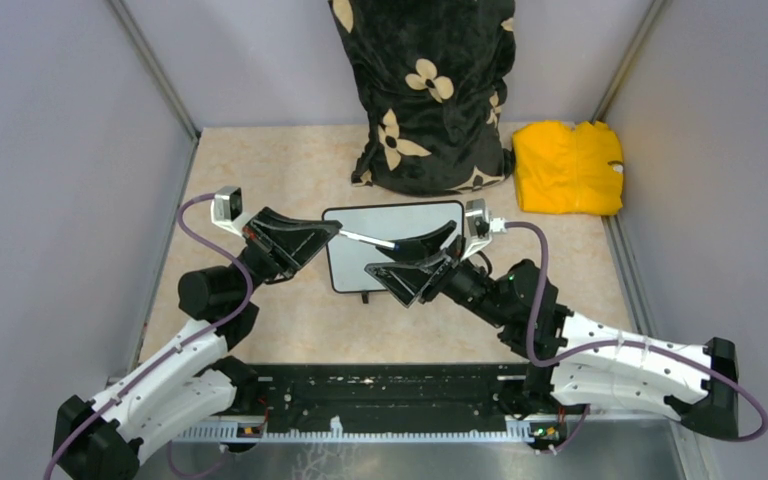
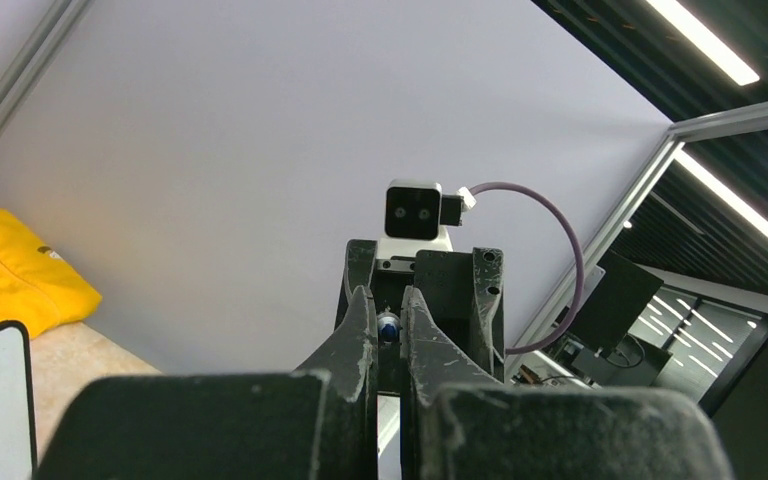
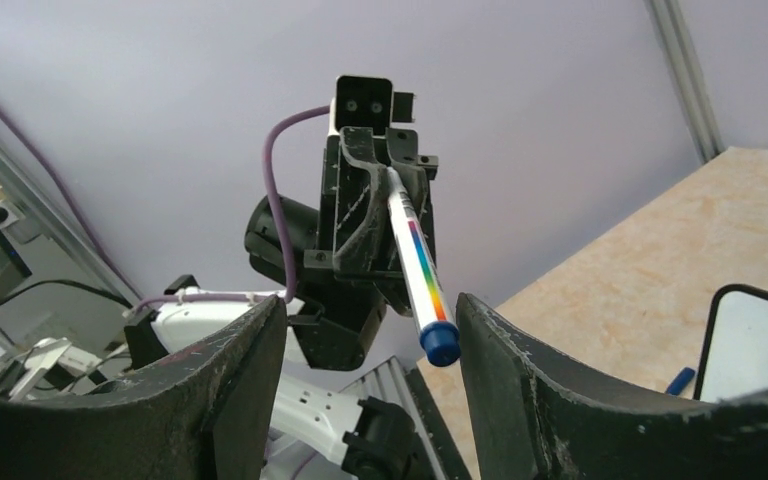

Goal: Write a sentence on the whiteboard

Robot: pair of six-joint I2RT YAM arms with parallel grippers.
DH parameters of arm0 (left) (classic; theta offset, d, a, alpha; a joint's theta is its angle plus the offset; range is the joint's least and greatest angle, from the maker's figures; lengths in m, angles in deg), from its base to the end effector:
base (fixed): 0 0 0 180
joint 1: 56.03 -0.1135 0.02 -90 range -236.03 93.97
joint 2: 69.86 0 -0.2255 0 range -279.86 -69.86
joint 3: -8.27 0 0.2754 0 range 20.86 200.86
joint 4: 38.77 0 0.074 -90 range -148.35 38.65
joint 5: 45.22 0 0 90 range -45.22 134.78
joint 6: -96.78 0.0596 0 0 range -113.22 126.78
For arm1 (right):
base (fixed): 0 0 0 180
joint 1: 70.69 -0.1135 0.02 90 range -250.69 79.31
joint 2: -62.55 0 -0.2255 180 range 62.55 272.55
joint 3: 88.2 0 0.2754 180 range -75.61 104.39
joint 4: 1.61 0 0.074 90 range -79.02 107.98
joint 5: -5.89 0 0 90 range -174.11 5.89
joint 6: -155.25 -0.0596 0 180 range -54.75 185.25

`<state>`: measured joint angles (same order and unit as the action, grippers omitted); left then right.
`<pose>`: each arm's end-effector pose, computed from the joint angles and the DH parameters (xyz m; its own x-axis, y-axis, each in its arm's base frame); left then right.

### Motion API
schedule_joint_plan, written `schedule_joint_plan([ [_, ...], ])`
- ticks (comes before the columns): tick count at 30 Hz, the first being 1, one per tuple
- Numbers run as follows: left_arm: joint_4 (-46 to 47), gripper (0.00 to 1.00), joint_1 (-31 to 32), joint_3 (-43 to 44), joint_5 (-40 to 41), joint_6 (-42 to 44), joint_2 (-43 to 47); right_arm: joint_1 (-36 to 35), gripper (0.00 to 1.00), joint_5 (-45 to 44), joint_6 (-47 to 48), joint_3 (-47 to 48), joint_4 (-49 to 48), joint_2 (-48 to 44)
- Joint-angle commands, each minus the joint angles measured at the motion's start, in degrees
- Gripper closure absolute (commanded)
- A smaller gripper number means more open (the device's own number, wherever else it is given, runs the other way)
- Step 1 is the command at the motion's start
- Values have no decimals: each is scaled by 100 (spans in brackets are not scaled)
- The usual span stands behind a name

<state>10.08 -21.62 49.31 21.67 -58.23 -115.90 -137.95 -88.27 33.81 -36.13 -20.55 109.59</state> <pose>0.1771 -0.1497 0.3411 -0.4413 -0.7082 -0.5511 0.8363 -0.1019 -0.5388 0.1055 0.2405 0.3569 -0.3324 0.5527 -0.7642 -0.8448 0.1857 0.5018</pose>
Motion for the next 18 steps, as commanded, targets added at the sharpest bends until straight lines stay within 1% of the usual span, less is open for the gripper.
schedule_joint_plan([
  [1, 152, 100, 57, -42, 145, -172, -45, 233, 39, 512, -431, 325, -894, 251],
  [5, 124, 100, 71, -58, 188, -187, -16, 529, 44, 833, -915, 263, -1377, 453],
  [8, 18, 100, 88, -61, 250, -146, 29, 616, 47, 905, -1069, 274, -1591, 583],
  [14, -594, 100, 139, 117, 260, 97, 32, 662, 49, 970, -1198, 420, -1742, 857],
  [18, -874, 100, 170, 172, 341, 242, 68, 681, 54, 962, -1255, 438, -1743, 919],
])
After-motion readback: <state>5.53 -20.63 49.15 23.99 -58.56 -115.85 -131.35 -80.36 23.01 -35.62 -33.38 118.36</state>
